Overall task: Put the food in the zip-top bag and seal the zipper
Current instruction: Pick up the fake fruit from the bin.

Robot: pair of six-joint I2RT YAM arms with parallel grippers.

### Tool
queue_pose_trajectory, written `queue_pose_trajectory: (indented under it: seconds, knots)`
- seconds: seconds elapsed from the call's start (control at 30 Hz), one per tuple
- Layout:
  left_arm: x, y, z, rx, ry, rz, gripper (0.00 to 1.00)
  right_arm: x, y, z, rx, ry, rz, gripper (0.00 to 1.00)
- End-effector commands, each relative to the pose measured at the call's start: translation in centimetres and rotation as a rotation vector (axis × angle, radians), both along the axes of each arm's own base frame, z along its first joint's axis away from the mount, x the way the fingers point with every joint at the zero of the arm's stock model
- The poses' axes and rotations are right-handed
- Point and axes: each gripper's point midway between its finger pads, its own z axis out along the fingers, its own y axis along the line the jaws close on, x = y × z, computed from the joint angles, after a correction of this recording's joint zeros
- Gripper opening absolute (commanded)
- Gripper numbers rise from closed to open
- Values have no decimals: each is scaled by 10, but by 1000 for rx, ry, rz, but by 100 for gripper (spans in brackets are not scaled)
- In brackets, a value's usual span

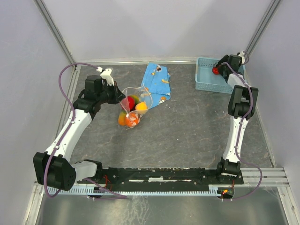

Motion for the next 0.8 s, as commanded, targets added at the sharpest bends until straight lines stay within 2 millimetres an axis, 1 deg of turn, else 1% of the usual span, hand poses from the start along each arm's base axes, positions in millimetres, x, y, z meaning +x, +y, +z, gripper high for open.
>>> queue_pose_trajectory:
  seconds: [0.0,0.17,0.33,0.57,0.6,0.7,0.77]
  knots:
    - [3,-4,17,-56,-26,9,3,-11,8,0,51,-2,37,68]
    - [2,-5,20,-64,-36,6,3,-25,14,25,57,-35,68,64]
    - [0,-5,23,-72,-45,3,3,-37,20,54,51,-82,102,59]
    - [-1,-7,27,-84,-51,-5,3,-52,27,80,34,-108,145,51]
    - [-1,-7,26,-84,-50,-4,3,-54,27,87,27,-118,149,50]
    - [-2,-8,27,-88,-53,-7,3,-61,30,98,19,-129,162,49]
    - [-2,-8,29,-92,-57,-9,3,-65,34,109,15,-148,179,49]
